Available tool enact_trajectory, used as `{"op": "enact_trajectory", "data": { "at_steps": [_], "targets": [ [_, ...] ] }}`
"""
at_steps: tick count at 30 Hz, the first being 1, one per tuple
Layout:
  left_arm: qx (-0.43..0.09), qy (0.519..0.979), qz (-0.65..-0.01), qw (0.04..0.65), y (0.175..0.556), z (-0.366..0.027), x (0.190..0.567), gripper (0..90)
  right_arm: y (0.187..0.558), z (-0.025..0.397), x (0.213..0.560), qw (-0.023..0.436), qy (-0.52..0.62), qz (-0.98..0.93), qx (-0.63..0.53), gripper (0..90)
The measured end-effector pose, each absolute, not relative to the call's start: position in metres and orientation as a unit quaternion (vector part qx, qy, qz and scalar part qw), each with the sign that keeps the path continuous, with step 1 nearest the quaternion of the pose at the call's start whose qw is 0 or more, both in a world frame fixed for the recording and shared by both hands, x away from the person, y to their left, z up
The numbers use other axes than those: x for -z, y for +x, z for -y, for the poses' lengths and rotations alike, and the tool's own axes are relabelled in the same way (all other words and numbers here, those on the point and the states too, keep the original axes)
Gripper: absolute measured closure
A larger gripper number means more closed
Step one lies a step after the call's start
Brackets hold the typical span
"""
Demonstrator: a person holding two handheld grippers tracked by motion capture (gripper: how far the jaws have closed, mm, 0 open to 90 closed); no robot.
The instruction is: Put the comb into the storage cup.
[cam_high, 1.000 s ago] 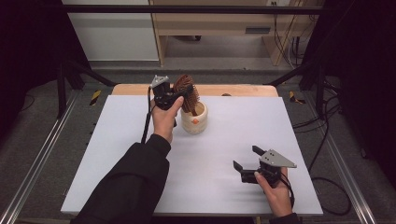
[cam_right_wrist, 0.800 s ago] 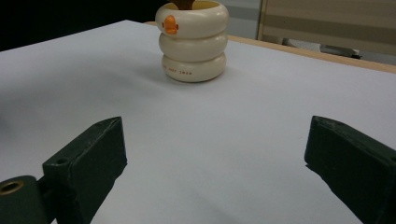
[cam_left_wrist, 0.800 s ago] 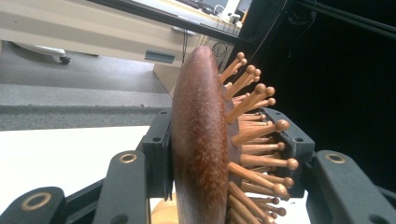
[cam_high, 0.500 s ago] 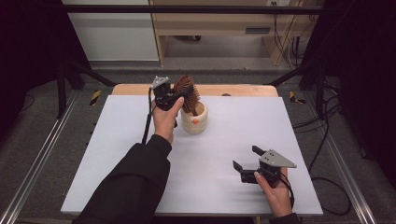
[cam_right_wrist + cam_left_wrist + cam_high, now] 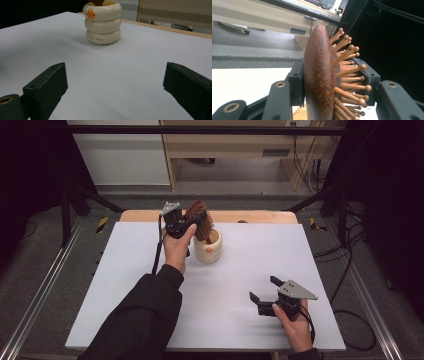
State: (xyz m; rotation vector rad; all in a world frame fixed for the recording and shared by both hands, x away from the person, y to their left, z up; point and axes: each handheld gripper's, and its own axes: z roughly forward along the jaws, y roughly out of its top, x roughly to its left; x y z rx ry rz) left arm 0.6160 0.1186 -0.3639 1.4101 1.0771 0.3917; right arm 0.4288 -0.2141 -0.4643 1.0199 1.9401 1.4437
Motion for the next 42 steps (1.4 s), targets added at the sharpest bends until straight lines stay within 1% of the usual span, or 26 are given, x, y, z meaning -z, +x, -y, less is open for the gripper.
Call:
{"op": "enact_trajectory", "data": {
  "at_steps": [42],
  "targets": [
    [-0.157,0.598,-0.479,0.623,0.616,-0.132,0.371,49.0,0.429,0.211,0.466,0.253,0.373,-0.719,-0.528,5.6]
  ]
}}
